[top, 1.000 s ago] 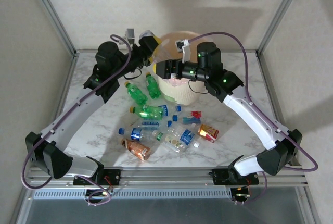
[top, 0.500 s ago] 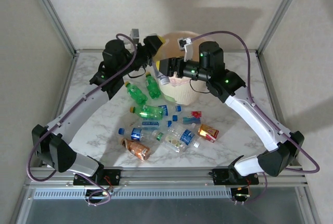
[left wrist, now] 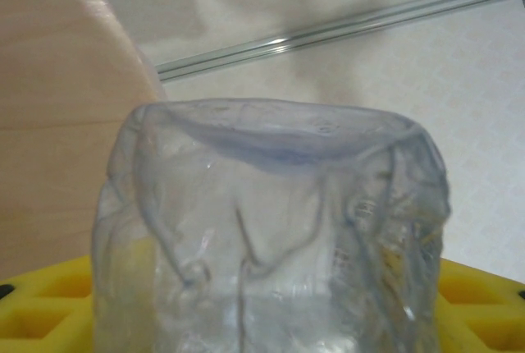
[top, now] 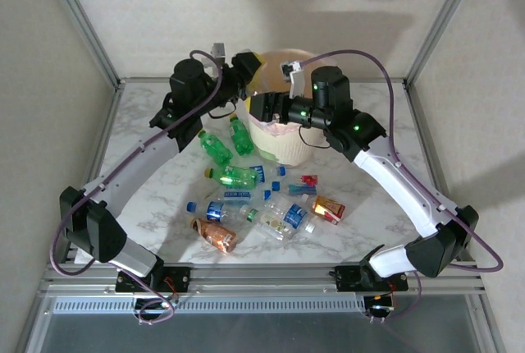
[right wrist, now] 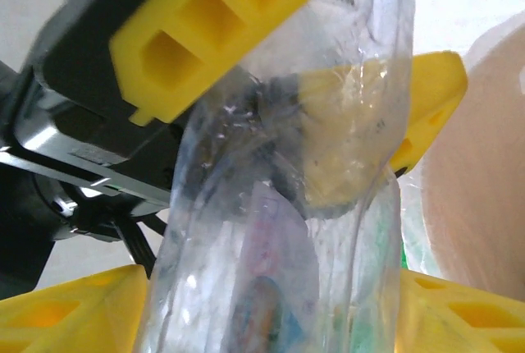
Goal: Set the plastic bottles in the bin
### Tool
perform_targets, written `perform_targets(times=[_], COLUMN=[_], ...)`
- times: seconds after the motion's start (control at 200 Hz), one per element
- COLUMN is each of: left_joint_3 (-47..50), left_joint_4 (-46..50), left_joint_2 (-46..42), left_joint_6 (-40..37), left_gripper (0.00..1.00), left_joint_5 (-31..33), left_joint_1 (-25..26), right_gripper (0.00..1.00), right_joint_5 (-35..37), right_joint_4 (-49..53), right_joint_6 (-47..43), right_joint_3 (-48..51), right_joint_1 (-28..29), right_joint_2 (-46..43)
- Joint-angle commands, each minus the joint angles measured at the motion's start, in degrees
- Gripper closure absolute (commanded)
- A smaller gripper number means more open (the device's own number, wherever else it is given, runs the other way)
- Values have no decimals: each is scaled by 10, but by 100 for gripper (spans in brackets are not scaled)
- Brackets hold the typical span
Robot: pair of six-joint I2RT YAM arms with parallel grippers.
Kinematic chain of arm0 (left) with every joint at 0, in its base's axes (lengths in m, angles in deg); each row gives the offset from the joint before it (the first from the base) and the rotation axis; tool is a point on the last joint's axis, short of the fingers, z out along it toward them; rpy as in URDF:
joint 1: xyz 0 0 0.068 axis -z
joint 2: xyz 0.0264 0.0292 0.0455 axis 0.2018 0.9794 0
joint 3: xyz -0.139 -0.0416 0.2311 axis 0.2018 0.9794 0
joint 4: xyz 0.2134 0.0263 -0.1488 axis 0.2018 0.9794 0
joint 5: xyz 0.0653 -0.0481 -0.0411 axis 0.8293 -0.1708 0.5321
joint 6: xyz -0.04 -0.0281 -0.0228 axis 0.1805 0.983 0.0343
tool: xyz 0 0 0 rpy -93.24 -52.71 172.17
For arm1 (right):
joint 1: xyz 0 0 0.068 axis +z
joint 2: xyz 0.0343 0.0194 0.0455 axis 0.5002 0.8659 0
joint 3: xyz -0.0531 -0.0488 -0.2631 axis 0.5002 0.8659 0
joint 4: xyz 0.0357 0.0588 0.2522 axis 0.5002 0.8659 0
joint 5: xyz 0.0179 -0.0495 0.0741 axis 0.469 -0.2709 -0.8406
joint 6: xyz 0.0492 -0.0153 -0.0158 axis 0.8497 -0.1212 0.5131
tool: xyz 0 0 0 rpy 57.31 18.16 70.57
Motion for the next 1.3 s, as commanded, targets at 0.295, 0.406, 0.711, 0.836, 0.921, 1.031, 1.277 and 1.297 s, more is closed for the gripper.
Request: perform_targets(times=[0.295,0.406,0.711,0.836,0.921,1.031,1.277,1.297], left_joint_3=[-26,-55,-125,-69,-10,53,120,122], left_joint_4=[-35,-8,228,279,291,308,322,323], left_joint_2=[12,18,-54,-114,-146,-175,-195,-194], left_joint_6=[4,-12,-216,-259,-245,-229,-232,-232], left_gripper=[14,0,1,0,0,2,5,5], left_joint_5=[31,41,224,312,301,279,274,273], left_joint_1=[8,7,-7,-24,-59,-97,-105,-104], right_gripper=[42,42,42,44,44,38,17,15], right_joint_5=[43,87,173,201,213,220,240,241], right_joint_4=[2,18,88,121,136,144,161,164], right_joint_6=[-4,-8,-10,-22,-32,-39,-47,-48], right_joint_3=[-22,-27,-64,-78,-88,-101,-132,-135], right_joint_1=[4,1,-64,-83,-90,-91,-92,-92], right_joint_2=[-10,-16,8,33,53,68,75,75])
